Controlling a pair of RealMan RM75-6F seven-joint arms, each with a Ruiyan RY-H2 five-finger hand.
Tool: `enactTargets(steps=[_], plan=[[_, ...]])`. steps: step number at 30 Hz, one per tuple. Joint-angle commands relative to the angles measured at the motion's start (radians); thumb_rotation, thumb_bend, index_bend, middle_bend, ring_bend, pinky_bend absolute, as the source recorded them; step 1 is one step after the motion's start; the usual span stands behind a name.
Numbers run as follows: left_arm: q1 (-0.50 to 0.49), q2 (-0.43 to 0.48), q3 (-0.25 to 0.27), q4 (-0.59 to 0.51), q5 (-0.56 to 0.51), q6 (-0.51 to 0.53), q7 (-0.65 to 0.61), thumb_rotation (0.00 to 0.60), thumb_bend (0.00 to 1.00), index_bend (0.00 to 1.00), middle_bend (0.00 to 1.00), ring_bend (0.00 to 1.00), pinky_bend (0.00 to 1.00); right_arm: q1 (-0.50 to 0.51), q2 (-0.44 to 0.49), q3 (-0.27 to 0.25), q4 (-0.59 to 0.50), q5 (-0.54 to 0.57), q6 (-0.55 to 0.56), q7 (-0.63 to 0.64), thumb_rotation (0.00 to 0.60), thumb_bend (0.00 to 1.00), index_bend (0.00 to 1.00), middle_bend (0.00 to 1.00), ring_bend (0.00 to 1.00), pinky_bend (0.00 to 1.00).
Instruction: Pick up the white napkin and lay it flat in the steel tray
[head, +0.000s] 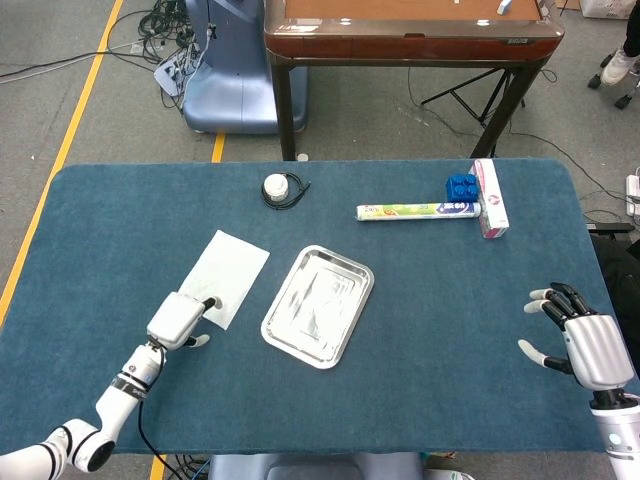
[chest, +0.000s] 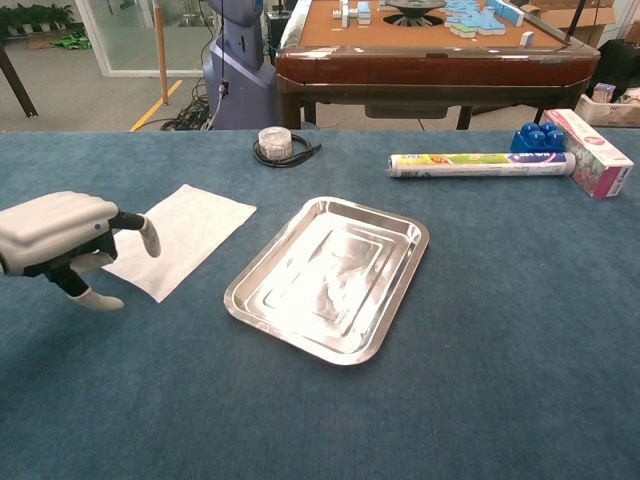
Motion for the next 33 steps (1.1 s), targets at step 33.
enactTargets(steps=[33], plan=[[-0.012,-0.063,0.005,0.129,-0.06,-0.015,-0.005,0.6,0.24,0.39,1.0,0.99,1.0,0.001,0.003,0.0,-0.003,0.003,-0.005,-0.001,0.6,0.17,0.42,0.33,0.19,0.55]])
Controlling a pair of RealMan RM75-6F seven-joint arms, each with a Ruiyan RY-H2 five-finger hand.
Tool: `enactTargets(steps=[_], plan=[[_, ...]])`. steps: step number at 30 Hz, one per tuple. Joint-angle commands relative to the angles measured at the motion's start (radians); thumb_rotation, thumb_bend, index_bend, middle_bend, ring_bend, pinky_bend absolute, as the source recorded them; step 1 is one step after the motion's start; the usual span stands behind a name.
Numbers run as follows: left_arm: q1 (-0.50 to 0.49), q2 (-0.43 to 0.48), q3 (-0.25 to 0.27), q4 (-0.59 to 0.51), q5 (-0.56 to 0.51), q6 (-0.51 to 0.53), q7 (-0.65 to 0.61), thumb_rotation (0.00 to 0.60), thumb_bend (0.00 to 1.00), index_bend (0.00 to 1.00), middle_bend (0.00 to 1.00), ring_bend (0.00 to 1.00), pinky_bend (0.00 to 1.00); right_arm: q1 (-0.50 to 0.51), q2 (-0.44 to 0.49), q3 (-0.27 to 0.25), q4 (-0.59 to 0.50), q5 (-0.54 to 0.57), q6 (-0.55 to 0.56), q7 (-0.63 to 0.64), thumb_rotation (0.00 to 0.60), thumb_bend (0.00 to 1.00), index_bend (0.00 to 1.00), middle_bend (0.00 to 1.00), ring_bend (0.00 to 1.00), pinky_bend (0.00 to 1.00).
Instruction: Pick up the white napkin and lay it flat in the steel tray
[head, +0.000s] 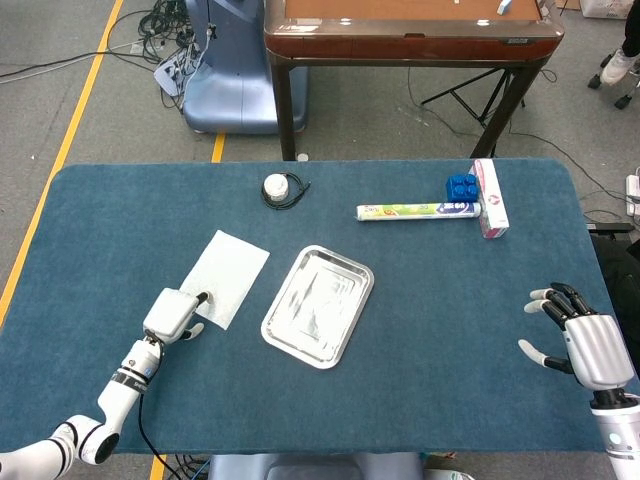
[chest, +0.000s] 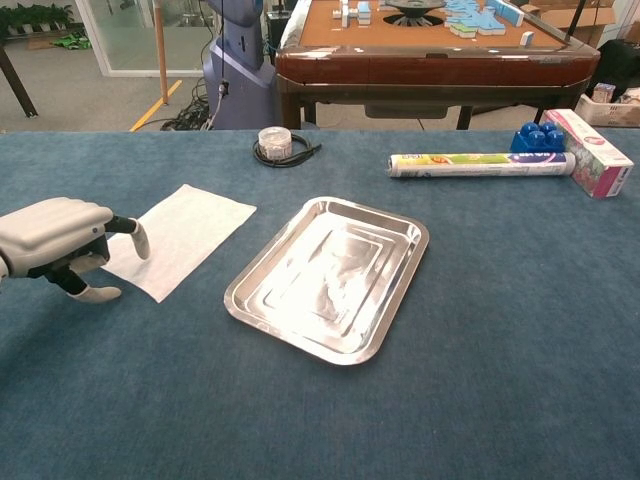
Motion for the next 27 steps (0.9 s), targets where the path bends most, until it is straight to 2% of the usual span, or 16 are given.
enactTargets(steps=[1,13,27], plan=[[0.0,-0.006,0.0,0.008,0.0,0.006,-0.002,0.6,0.25,0.4,1.0,0.99,1.0,0.0,0.0,0.0,0.0,0.0,0.0,0.0,0.6,0.17,0.42,0.33,0.19,0.55],[0.0,-0.026,0.008,0.044,0.007,0.016,-0.014,0.6,0.25,0.49,1.0,0.99,1.0,0.0,0.002,0.001,-0.001,0.002,0.0,0.004,0.6,0.17,0.42,0.33,0.19,0.55],[0.001,-0.053,0.011,0.078,0.012,0.032,-0.023,0.6,0.25,0.49,1.0,0.99,1.0,0.0,0.003,0.001,-0.003,0.003,-0.002,0.001,0.6,0.17,0.42,0.33,0.19,0.55]])
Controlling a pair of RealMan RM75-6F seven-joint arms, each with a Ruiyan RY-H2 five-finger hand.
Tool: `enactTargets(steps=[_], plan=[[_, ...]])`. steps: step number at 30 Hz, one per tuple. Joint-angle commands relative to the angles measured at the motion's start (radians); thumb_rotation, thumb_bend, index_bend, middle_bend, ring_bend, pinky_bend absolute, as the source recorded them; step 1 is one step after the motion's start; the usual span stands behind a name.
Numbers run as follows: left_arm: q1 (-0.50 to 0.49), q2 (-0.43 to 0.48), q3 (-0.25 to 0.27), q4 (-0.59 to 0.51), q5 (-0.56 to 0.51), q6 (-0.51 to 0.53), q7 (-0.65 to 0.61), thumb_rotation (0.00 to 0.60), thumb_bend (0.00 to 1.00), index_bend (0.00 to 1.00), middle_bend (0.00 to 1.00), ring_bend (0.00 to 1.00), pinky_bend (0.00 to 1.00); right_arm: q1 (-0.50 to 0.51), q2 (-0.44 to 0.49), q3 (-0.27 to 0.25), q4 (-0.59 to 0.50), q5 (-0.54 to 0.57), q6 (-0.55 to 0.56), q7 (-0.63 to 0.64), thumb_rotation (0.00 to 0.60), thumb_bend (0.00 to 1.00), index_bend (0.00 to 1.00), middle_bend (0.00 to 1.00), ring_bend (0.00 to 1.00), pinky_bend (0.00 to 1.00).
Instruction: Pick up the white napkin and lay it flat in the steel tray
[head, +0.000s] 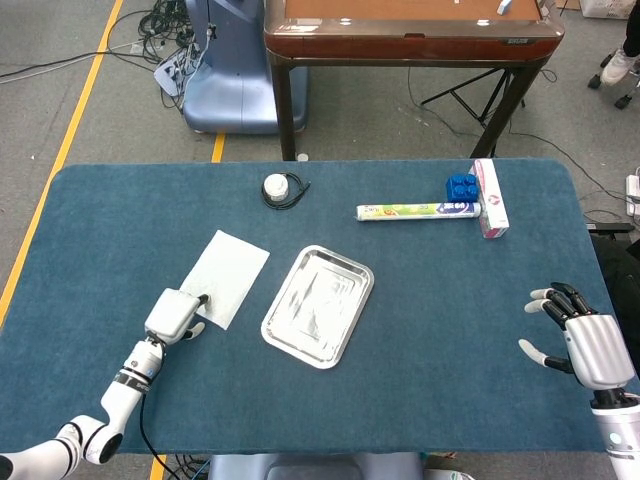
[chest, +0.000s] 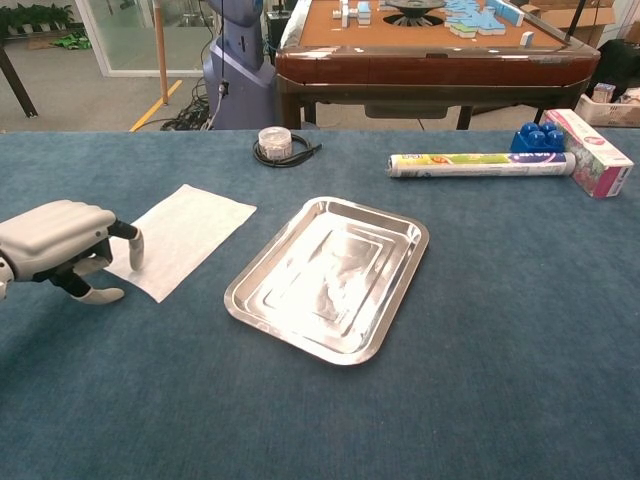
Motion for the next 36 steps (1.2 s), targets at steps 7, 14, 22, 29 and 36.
enactTargets(steps=[7,14,22,29,36], plan=[[0.001,-0.029,-0.002,0.035,0.003,0.015,-0.011,0.6,0.24,0.49,1.0,0.99,1.0,-0.001,0.002,0.001,-0.001,0.0,0.002,0.006,0.6,0.17,0.42,0.33,0.19,0.55],[0.003,-0.055,-0.01,0.068,0.008,0.045,-0.033,0.6,0.25,0.51,1.0,1.0,1.0,0.0,0.002,0.001,0.0,0.001,0.001,0.006,0.6,0.17,0.42,0.33,0.19,0.55],[0.003,-0.068,-0.012,0.09,0.012,0.056,-0.056,0.6,0.25,0.52,1.0,1.0,1.0,-0.001,0.003,0.001,-0.001,0.001,0.001,0.009,0.6,0.17,0.42,0.33,0.19,0.55],[0.002,-0.081,-0.008,0.11,0.018,0.06,-0.073,0.6,0.25,0.53,1.0,1.0,1.0,-0.001,0.005,0.003,-0.003,0.003,0.001,0.015,0.6,0.17,0.42,0.33,0.19,0.55],[0.001,-0.094,-0.006,0.131,0.023,0.067,-0.1,0.6,0.25,0.53,1.0,1.0,1.0,-0.002,0.007,0.003,-0.002,0.003,0.004,0.024,0.6,0.17,0.42,0.33,0.19,0.55]])
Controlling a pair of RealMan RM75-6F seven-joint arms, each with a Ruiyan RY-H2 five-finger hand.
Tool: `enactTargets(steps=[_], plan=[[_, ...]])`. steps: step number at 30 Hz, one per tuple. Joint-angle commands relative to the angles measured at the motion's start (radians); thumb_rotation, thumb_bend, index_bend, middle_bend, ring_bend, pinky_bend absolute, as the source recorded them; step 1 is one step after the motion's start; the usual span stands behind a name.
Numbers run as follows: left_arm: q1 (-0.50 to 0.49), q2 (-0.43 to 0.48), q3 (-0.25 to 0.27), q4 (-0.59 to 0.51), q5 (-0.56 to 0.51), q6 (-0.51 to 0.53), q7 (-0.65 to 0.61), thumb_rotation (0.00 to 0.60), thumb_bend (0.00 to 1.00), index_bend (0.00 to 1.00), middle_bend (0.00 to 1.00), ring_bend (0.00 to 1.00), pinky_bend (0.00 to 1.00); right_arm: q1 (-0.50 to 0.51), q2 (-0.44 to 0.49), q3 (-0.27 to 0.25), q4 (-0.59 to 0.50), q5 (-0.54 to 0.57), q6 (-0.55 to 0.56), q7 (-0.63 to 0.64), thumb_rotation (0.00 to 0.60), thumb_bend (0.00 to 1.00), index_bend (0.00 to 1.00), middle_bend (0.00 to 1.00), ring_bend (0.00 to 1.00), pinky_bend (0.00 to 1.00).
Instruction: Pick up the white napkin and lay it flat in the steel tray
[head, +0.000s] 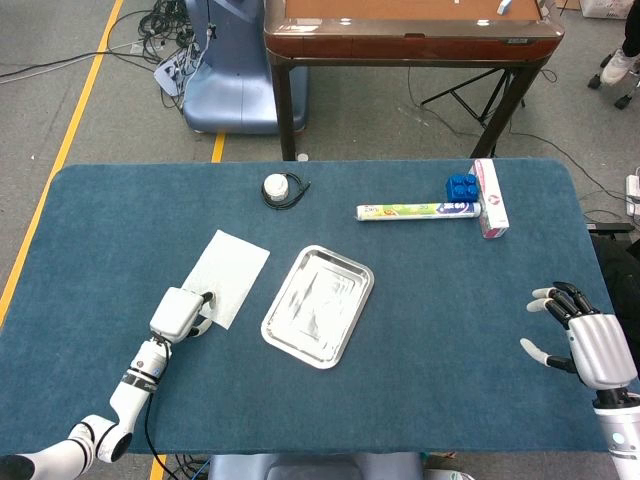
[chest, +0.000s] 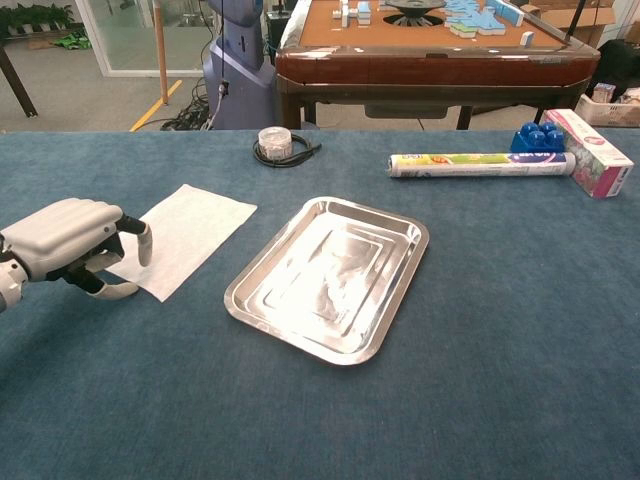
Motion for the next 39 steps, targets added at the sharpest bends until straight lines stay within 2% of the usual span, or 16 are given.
enactTargets(steps=[1,22,34,39], plan=[[0.001,-0.005,0.001,0.007,0.002,0.004,-0.007,0.6,0.25,0.53,1.0,1.0,1.0,0.0,0.0,0.0,0.0,0.0,0.0,0.001,0.6,0.17,0.42,0.33,0.19,0.55],[0.01,-0.029,-0.002,0.037,0.0,0.02,-0.057,0.6,0.37,0.55,1.0,1.0,1.0,-0.001,0.002,0.001,-0.001,0.001,0.001,0.004,0.6,0.17,0.42,0.33,0.19,0.55],[0.016,-0.015,-0.014,0.004,-0.011,0.028,-0.082,0.6,0.4,0.58,1.0,1.0,1.0,-0.001,0.002,0.001,-0.001,0.001,0.001,0.004,0.6,0.17,0.42,0.33,0.19,0.55],[0.02,0.015,-0.02,-0.054,-0.015,0.034,-0.093,0.6,0.42,0.63,1.0,1.0,1.0,-0.001,0.002,0.001,-0.001,0.001,0.0,0.002,0.6,0.17,0.42,0.33,0.19,0.55]])
